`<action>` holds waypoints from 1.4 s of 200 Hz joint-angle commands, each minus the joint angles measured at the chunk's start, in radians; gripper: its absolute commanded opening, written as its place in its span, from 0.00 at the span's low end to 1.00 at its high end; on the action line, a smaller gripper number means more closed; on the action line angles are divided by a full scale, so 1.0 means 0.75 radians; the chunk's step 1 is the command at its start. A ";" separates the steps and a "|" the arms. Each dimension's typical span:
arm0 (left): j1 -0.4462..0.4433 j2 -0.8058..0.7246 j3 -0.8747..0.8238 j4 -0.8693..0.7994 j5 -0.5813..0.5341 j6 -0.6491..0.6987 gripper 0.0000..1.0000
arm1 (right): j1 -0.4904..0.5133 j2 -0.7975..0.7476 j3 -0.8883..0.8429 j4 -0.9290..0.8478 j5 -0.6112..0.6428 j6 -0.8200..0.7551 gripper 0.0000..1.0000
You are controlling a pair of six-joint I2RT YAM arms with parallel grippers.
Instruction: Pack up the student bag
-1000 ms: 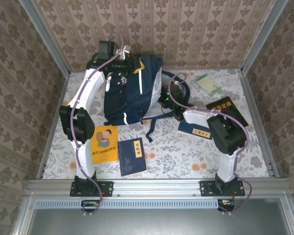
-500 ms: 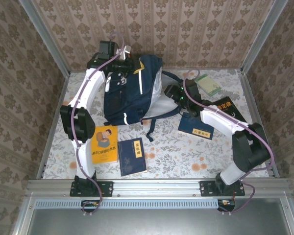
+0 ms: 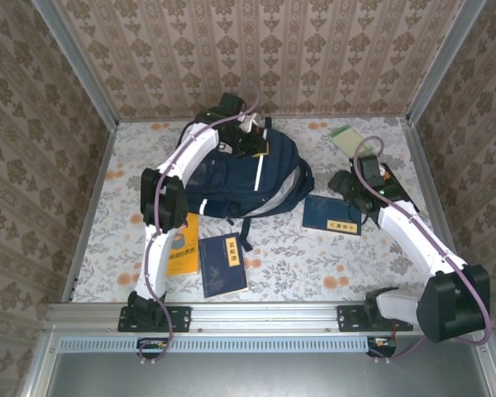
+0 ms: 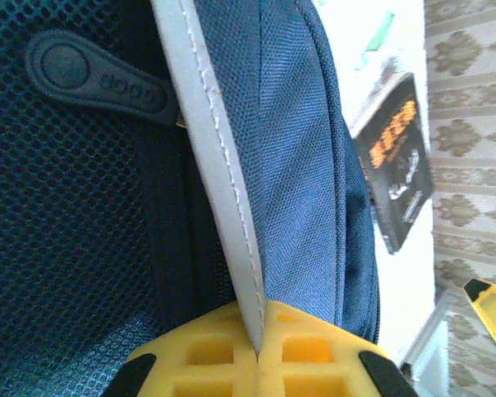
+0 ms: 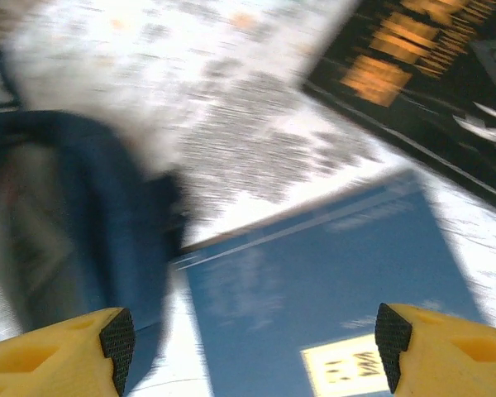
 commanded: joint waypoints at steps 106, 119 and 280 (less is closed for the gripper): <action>0.120 -0.250 -0.253 -0.013 -0.211 0.137 0.42 | -0.163 0.628 0.197 -0.041 -0.023 -0.184 0.83; 0.111 -0.302 -0.294 0.002 -0.242 0.147 0.47 | -0.165 0.666 0.224 -0.006 -0.092 -0.236 0.83; -0.326 -0.167 -0.476 0.200 -0.122 0.071 0.47 | -0.108 0.321 0.025 0.068 -0.279 0.058 0.71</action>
